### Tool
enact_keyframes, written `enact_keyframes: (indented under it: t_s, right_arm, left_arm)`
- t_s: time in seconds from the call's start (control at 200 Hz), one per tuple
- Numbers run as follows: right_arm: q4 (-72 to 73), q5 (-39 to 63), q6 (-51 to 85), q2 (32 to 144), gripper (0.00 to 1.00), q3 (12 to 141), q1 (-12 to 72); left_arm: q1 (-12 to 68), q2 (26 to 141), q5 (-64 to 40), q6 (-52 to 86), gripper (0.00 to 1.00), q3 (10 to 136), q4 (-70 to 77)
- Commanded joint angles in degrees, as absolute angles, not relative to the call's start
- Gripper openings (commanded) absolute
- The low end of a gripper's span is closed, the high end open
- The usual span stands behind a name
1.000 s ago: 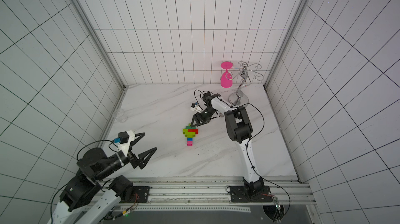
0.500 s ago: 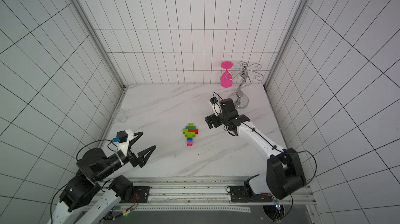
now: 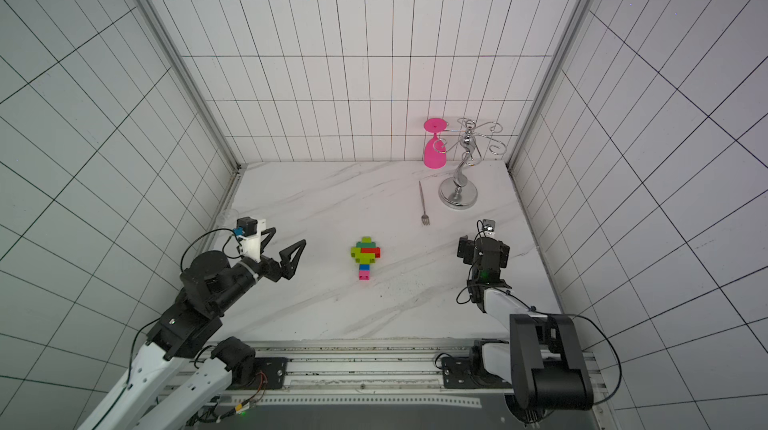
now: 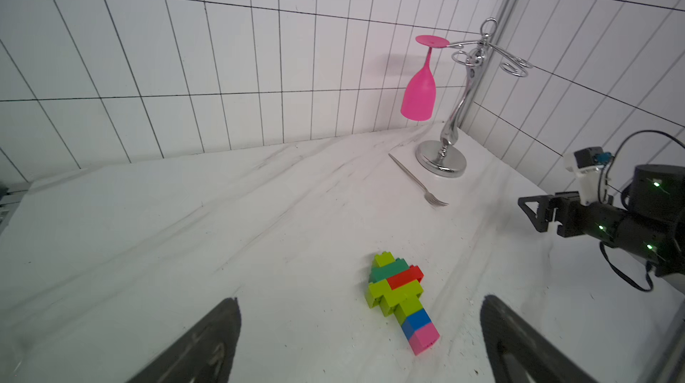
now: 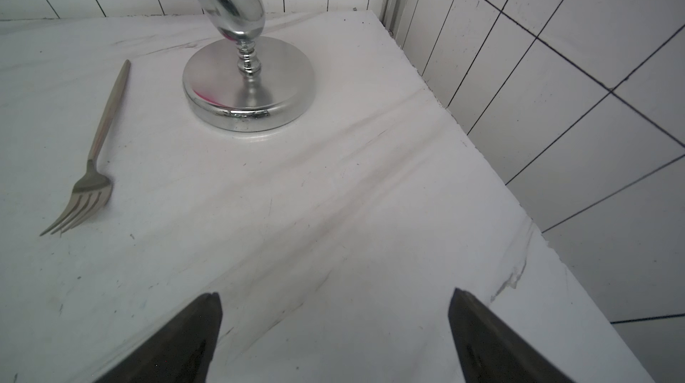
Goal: Assemble a spoon with lego
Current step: Reset both arms
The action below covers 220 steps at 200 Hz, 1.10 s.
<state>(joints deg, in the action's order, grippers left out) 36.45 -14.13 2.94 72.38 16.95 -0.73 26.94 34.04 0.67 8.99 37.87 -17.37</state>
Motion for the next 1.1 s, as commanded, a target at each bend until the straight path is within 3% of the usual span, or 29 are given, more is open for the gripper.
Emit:
enact_keyframes:
  t_s: [0.0,0.065,0.16,0.315,0.435,0.485,0.635,0.755,0.795,0.865,0.96,1.094]
  right_arm:
    - [54.7,-13.3,9.9,77.8,0.99,14.1,-3.8]
    - [71.7,-8.7,10.3,86.4,0.98,10.7,-5.9]
    - [79.4,-2.3,7.6,91.5,0.99,9.7,-5.9]
    - [60.1,-4.1,7.1,86.3,0.99,16.0,-4.8]
    - [45.2,0.6,1.1,88.1,0.99,25.3,-2.1]
    - [46.1,0.0,0.7,88.2,0.99,24.9,-1.3]
    - [46.9,0.2,0.8,88.5,0.99,24.8,-1.5]
    - [46.7,0.2,0.8,88.5,0.99,24.9,-1.5]
    - [46.7,0.1,0.7,88.4,0.99,24.8,-1.5]
    - [46.7,0.2,0.7,88.5,0.99,24.8,-1.5]
    - [46.6,0.2,0.7,88.4,0.99,24.9,-1.5]
    - [46.6,0.1,0.7,88.4,0.99,24.9,-1.5]
  left_arm:
    - [24.9,43.5,13.0,8.4,0.99,36.8,-1.5]
    - [21.5,51.1,15.3,7.7,0.99,36.8,3.9]
    - [14.6,60.9,17.7,7.4,0.99,36.2,8.7]
    - [3.6,70.6,16.5,6.6,0.99,28.7,18.9]
    - [-0.8,75.2,14.5,5.8,0.99,22.3,32.2]
    - [-0.9,75.2,10.6,4.9,0.98,24.5,28.6]
    - [-1.2,80.6,9.3,7.3,0.98,23.2,40.2]
    - [-1.2,94.6,8.8,4.6,0.98,15.2,73.0]
    - [-0.9,91.9,9.2,5.3,0.99,16.2,66.6]
    - [-1.2,88.2,11.0,7.7,0.99,25.4,42.4]
    - [0.9,92.3,15.0,4.8,0.99,22.7,55.0]
    - [1.0,89.4,16.0,6.6,0.99,25.5,44.7]
